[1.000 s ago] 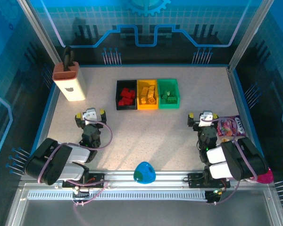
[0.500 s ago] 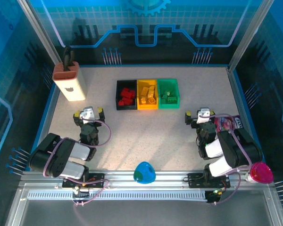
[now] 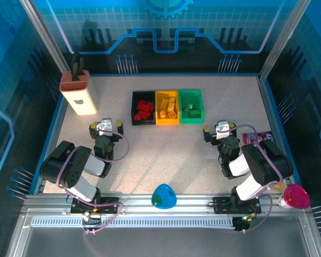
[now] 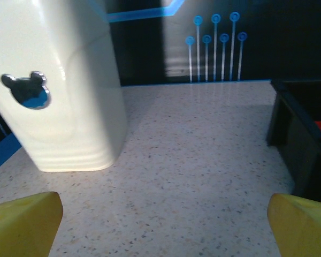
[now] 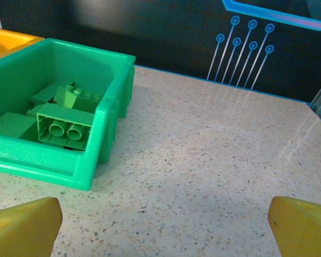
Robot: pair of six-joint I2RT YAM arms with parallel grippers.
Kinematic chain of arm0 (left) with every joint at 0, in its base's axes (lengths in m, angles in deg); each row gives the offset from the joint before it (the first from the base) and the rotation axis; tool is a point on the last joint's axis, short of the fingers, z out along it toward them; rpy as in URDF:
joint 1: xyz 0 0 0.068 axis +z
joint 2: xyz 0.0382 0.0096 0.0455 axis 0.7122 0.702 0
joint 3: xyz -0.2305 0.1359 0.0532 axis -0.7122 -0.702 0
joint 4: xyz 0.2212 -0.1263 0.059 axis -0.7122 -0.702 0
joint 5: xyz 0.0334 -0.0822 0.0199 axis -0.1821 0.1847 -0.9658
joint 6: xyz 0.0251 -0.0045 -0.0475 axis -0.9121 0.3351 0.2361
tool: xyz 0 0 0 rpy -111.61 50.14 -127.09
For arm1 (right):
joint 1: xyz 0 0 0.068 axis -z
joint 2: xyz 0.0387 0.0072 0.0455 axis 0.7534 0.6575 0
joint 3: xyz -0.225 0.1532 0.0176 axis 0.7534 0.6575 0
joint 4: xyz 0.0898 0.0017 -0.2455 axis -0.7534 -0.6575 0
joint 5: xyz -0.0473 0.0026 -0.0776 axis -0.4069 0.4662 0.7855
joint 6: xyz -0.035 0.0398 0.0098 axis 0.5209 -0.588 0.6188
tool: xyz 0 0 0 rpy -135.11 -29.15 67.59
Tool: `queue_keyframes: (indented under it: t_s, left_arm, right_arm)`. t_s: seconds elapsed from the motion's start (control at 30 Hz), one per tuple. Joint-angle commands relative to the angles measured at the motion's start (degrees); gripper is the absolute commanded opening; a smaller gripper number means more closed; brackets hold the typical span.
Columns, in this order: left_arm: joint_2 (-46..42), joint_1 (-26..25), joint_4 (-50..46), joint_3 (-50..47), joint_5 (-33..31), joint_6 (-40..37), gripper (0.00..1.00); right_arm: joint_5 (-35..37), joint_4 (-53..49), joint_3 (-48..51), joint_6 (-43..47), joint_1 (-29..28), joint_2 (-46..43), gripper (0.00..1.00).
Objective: Sort the legos into containers by color
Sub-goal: Reset both arms
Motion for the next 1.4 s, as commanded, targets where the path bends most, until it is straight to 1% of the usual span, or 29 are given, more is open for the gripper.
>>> queue_keyframes:
  t_s: [0.0,0.17,0.23,0.3,0.33,0.37,0.4,0.43,0.47,0.5,0.53,0.57,0.67,0.77,0.87,0.93,0.97,1.07,1.17,1.3,1.37]
  left_arm:
    - [0.37,-0.28,2.03,0.96,1.79,-1.63,0.99]
    - [0.26,0.28,0.96,1.59,3.11,-1.58,0.99]
    - [-0.87,1.34,-2.78,2.59,4.85,-0.57,0.99]
    - [-3.06,3.81,-10.91,4.98,8.98,1.86,0.99]
    - [-3.92,5.77,-15.36,6.64,11.74,3.55,0.99]
    - [-3.32,8.66,-21.26,8.78,16.04,6.63,0.99]
    - [0.12,10.26,-20.15,11.2,16.17,6.96,0.99]
    - [-1.27,11.18,-23.33,11.35,17.77,8.61,0.99]
    - [-2.45,11.66,-27.69,12.29,17.94,9.56,0.99]
    - [-1.35,11.67,-23.62,11.37,17.93,8.85,0.99]
    - [-0.95,11.59,-22.54,11.22,17.86,8.57,0.99]
    - [-1.45,11.51,-24.13,11.53,18.1,8.74,0.99]
    - [-1.27,11.3,-23.27,11.24,17.82,8.44,0.99]
    - [-1.13,10.64,-18.61,8.88,16.82,7.86,0.99]
    - [-0.73,10.2,-11.26,5.25,15.61,7.68,0.99]
    - [-0.52,10.14,-9.11,4.43,14.99,7.68,0.99]
    - [-0.48,10.01,-9.4,4.67,14.6,7.61,0.99]
    - [-0.52,9.27,-10.28,5.05,13.89,7.12,0.99]
    - [0.09,8.07,-8.25,4.62,14.6,5.22,0.99]
    - [-0.44,7.4,-14.71,7.61,15.29,4.35,0.99]
    - [-0.66,8.14,-18.46,9.31,15.21,5.4,0.99]
  right_arm:
    - [1.51,2.97,-1.0,2.04,-0.65,0.49,1.0]
    - [1.0,2.46,-2.32,1.92,0.1,1.1,1.0]
    - [1.75,-3.03,-4.55,0.47,1.13,-0.41,1.0]
    - [1.81,-18.03,-10.8,-3.01,3.49,-2.64,1.0]
    - [0.58,-24.02,-13.57,-5.08,5.59,-2.78,1.0]
    - [-4.47,-26.64,-13.81,-7.62,8.63,-3.7,1.0]
    - [-5.52,-25.66,-13.24,-8.2,9.16,-3.71,1.0]
    - [-4.12,-24.41,-13.23,-7.43,8.55,-3.21,1.0]
    - [-3.13,-25.49,-13.39,-7.24,7.93,-3.52,1.0]
    - [-2.91,-24.83,-13.37,-7.31,7.89,-3.32,1.0]
    - [-2.07,-24.45,-13.14,-7.45,7.92,-3.28,1.0]
    - [-1.93,-24.57,-13.0,-7.8,7.99,-3.46,1.0]
    - [-1.13,-22.1,-12.1,-6.79,7.15,-3.31,1.0]
    - [1.67,-16.68,-9.41,-6.23,5.86,-3.16,1.0]
    - [0.19,-16.32,-8.68,-8.03,7.48,-3.55,1.0]
    - [-1.58,-18.41,-9.36,-9.26,8.87,-3.87,1.0]
    - [-2.46,-20.0,-10.26,-9.0,9.06,-3.79,1.0]
    - [-12.61,-28.24,-14.98,-4.41,8.57,-3.42,1.0]
    - [-14.35,-26.26,-13.82,-3.43,8.23,-3.56,1.0]
    - [-13.96,-24.73,-12.99,-3.26,8.05,-3.55,1.0]
    - [-11.23,-27.95,-14.83,-4.85,8.33,-3.29,1.0]
